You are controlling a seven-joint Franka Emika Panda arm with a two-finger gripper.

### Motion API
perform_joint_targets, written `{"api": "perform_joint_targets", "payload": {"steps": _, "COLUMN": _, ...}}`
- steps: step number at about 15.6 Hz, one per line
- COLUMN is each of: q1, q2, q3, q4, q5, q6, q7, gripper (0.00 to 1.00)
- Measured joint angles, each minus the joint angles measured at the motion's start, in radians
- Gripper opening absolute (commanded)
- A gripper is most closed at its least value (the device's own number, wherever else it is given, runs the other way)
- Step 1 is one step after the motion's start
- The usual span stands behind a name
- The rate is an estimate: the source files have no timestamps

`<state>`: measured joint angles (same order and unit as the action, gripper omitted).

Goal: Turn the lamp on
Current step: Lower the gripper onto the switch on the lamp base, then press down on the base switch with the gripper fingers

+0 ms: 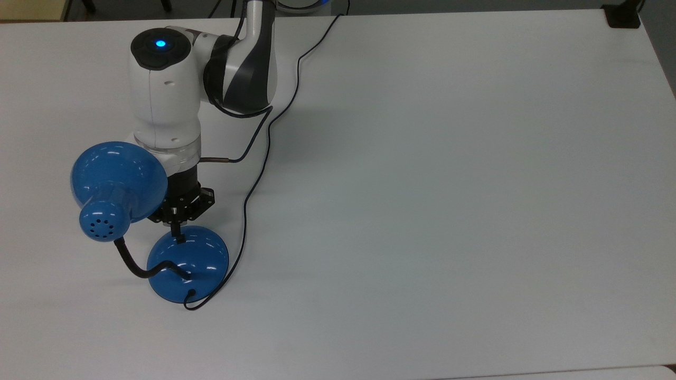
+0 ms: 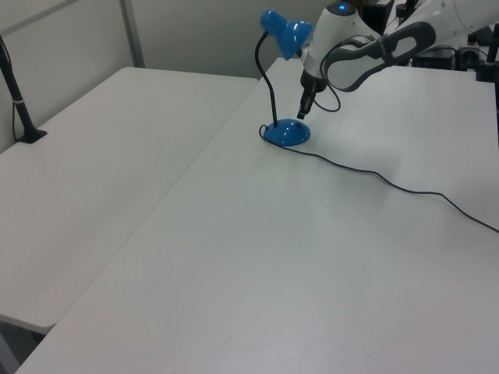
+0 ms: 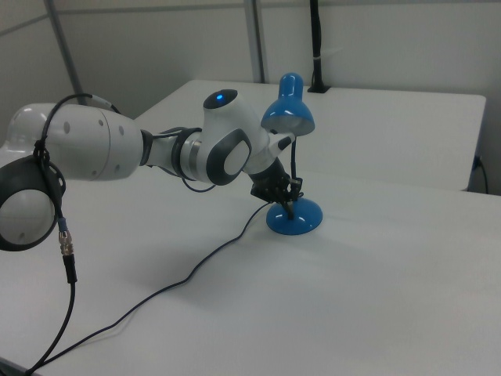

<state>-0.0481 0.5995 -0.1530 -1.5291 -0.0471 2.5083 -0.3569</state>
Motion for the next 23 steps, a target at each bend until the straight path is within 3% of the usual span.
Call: {"api": "perform_joint_targets", "payload": {"steps": 23, "q1": -0.001, "q2": 0.036, "q3": -0.001, "q4": 0.001, "q5": -0.001, "q6": 0.048, "q7": 0.0, "gripper": 0.0}}
